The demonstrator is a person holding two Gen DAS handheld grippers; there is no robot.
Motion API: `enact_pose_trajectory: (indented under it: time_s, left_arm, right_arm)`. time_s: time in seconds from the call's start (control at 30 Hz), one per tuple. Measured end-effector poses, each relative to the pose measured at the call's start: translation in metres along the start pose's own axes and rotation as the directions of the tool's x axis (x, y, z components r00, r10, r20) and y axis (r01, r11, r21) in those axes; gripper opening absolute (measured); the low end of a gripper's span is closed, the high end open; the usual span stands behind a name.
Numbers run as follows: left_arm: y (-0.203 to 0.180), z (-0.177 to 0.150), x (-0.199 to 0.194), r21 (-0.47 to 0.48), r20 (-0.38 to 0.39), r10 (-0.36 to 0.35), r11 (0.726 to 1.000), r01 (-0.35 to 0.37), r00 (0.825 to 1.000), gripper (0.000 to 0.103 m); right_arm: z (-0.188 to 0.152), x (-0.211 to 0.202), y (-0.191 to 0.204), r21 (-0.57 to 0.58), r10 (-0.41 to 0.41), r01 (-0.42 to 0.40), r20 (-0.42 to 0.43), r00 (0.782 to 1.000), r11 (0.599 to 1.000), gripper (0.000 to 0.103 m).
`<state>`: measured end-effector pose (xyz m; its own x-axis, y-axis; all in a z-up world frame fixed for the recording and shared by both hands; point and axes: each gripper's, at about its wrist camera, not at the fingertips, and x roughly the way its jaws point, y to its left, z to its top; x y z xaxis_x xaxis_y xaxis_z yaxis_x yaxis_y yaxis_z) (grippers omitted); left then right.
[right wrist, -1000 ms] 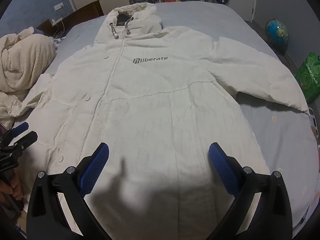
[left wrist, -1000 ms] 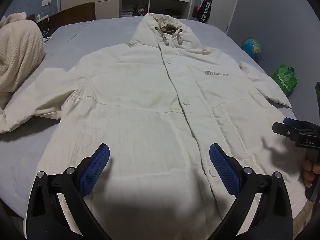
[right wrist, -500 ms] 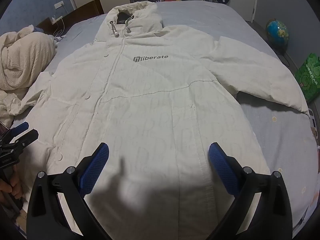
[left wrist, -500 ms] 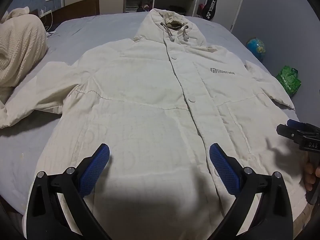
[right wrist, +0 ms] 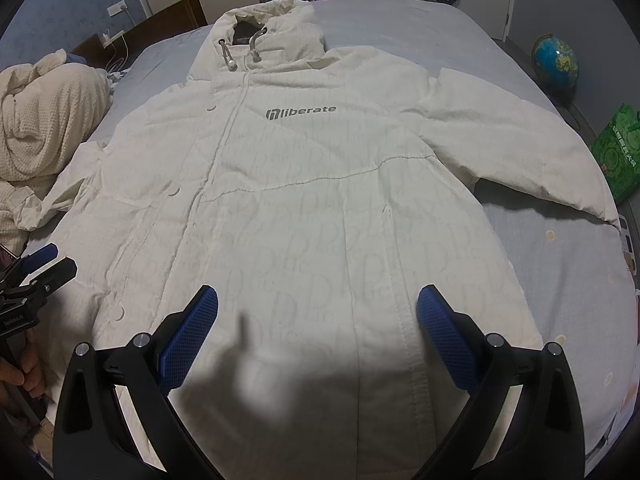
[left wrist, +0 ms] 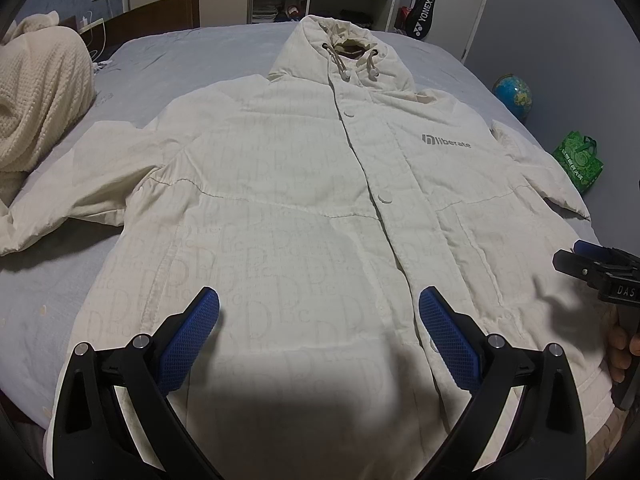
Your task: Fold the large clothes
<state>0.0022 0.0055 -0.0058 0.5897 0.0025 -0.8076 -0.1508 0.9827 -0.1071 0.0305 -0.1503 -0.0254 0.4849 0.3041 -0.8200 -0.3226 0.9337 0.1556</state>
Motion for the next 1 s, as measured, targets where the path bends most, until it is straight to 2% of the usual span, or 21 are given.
enact_pose_trajectory:
  time_s: [1.0]
  left_arm:
    - [0.0030,-0.0019,0.0025,-0.002,-0.004,-0.001,1.000,0.001,1.000,0.096]
  right_arm:
    - [-0.0017,0.0041,0.0006,0.004,0.001,-0.001,-0.020,1.000,1.000,0.096]
